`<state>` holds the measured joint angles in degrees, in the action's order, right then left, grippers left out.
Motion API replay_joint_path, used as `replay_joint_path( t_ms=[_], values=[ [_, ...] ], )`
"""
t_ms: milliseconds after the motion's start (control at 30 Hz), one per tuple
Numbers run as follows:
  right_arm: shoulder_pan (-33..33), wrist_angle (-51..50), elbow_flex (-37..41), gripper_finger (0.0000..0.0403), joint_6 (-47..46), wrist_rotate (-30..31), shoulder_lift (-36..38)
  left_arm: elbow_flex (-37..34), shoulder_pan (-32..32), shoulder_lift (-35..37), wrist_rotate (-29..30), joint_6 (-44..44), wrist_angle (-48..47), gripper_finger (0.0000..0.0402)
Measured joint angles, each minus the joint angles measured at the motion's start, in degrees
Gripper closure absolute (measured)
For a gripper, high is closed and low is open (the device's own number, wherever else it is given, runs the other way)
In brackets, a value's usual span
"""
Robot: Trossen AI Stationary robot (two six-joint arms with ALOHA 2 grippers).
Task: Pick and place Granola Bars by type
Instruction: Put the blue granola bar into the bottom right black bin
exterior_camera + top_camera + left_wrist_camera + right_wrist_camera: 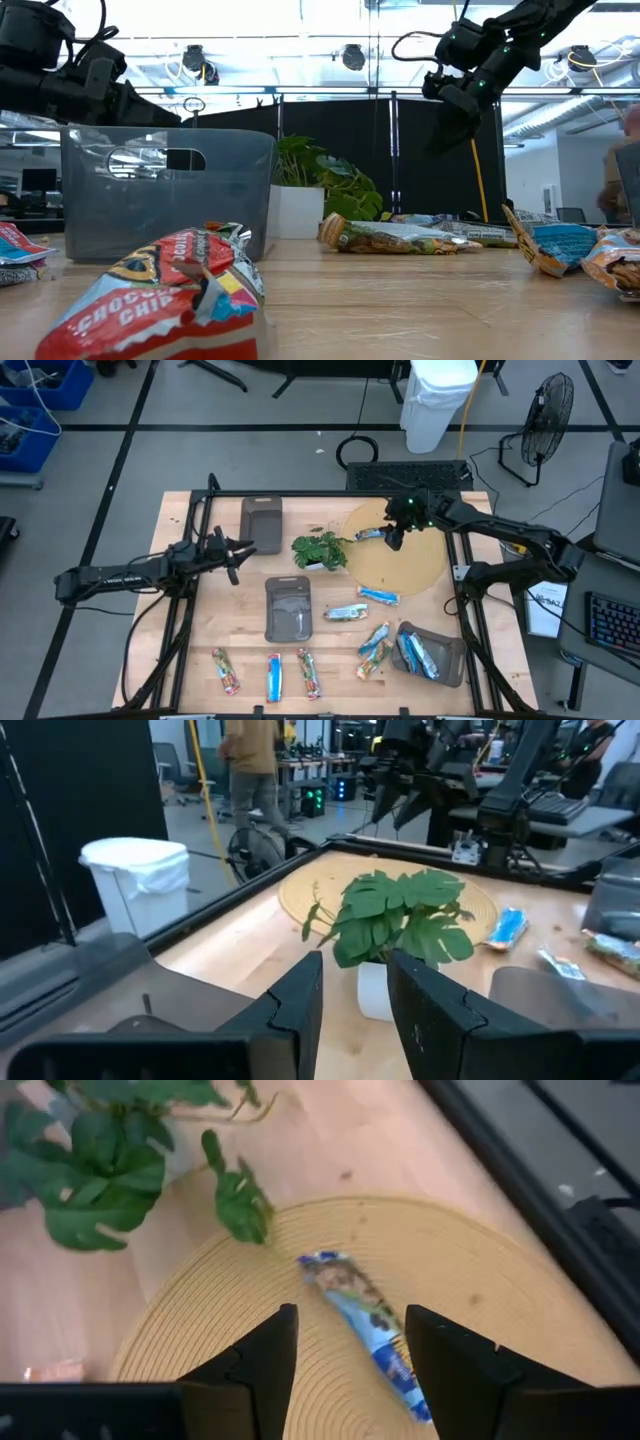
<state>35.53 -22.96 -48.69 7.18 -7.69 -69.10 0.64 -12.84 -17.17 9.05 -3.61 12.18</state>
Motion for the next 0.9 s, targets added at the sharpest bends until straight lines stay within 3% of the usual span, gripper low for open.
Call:
replay_joint_path(
  t_ms=[267,433,900],
  values=[
    [0.00,-4.73,0.00,0.0227,1.26,0.26,-5.42,0.00,0.00,0.00,-0.01,0.53,0.02,0.0284],
    [0.00,-6.18,-0.45,0.0227,4.84,6.20,-10.65,0.00,0.00,0.00,-0.04,0.47,0.01,0.0284],
    [0.22,-9.13,-10.74,0.0227,8.71,10.79,-21.68,0.00,0.00,-0.01,-0.06,0.32,0.03,0.0284]
  ],
)
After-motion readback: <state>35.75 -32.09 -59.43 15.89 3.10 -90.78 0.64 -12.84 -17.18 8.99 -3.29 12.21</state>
